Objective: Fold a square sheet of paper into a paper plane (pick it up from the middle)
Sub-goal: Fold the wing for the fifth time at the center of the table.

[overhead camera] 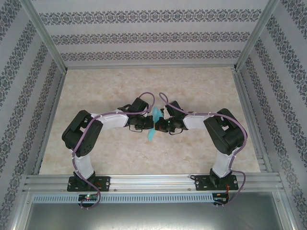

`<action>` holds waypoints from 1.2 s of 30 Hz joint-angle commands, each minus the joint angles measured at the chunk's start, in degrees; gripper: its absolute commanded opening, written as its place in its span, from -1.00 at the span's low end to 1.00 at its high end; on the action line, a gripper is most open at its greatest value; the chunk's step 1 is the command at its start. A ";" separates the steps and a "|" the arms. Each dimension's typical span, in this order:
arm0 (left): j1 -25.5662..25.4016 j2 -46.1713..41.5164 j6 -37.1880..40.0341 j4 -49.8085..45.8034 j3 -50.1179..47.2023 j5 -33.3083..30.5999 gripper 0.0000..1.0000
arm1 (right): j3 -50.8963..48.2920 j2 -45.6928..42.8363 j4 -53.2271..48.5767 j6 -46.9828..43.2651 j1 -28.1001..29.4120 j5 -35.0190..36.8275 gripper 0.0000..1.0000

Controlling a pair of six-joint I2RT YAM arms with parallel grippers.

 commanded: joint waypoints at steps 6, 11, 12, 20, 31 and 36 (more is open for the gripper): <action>-0.87 1.97 -1.83 2.86 1.72 1.52 -0.86 | -2.31 -0.43 1.72 1.80 -0.90 -0.57 -0.92; -0.90 2.50 -2.72 3.95 1.68 1.15 -0.85 | -3.07 -0.60 3.23 2.49 -1.21 -1.25 -0.92; -0.89 2.65 -2.85 4.05 1.67 1.01 -0.85 | -3.16 -0.62 3.54 2.67 -1.16 -1.36 -0.92; -0.89 4.38 -3.51 5.23 1.53 2.27 -0.85 | -4.97 -1.19 7.83 4.94 -1.97 -2.78 -0.93; -0.37 6.42 -2.89 5.09 1.49 2.10 -0.85 | -5.72 -3.87 7.39 5.05 -2.63 -2.19 -0.92; -0.28 6.42 -2.25 4.47 1.75 1.70 -0.85 | -5.90 -5.21 5.86 4.84 -4.03 -1.57 -0.90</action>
